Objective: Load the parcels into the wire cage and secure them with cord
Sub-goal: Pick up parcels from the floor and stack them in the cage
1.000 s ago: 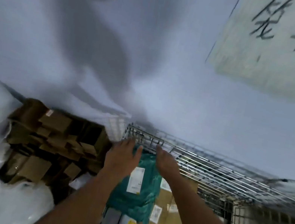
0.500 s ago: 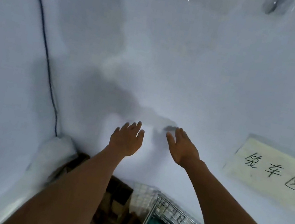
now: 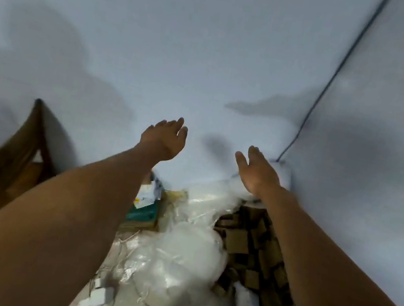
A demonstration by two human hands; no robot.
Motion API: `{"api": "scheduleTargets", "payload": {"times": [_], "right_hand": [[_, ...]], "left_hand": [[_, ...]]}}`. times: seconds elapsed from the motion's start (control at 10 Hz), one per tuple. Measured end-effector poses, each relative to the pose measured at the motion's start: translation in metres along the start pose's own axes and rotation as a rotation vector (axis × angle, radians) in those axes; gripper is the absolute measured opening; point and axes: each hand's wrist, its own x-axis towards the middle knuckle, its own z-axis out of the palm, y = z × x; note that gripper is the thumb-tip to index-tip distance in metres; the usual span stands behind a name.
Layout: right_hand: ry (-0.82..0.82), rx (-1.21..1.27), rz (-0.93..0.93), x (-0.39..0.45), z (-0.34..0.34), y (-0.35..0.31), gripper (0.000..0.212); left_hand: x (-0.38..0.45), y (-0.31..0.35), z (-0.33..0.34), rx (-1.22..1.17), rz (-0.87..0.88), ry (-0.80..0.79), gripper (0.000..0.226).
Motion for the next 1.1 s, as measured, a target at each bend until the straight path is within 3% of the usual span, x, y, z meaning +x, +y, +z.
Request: {"api": "scheduleTargets", "payload": {"times": [0.3,0.6,0.8,0.9,1.0,1.1], "right_hand": [[-0.216,-0.1,-0.26,0.074,0.133,-0.2,0.077],[-0.314,-0.13,-0.217,0.198,0.265,-0.296,0.077],[-0.365,-0.13,-0.079,0.239,0.353,-0.285,0.071],[-0.403,-0.074,0.083,0.255,0.392,-0.264,0.062],[-0.435,-0.108,0.071,0.284,0.444,-0.224,0.045],[-0.437,0.022,0.161,0.322,0.497,-0.191,0.052]], "left_hand": [[-0.036,-0.254,-0.035,-0.043,-0.357,0.032,0.063],[0.047,-0.426,0.018,-0.211,-0.492,-0.051,0.068],[0.092,-0.47,0.098,-0.361,-0.572,-0.15,0.059],[0.113,-0.477,0.16,-0.467,-0.651,-0.181,0.047],[0.137,-0.486,0.235,-0.755,-0.845,-0.108,0.052],[0.168,-0.488,0.288,-0.833,-0.881,-0.146,0.056]]}}
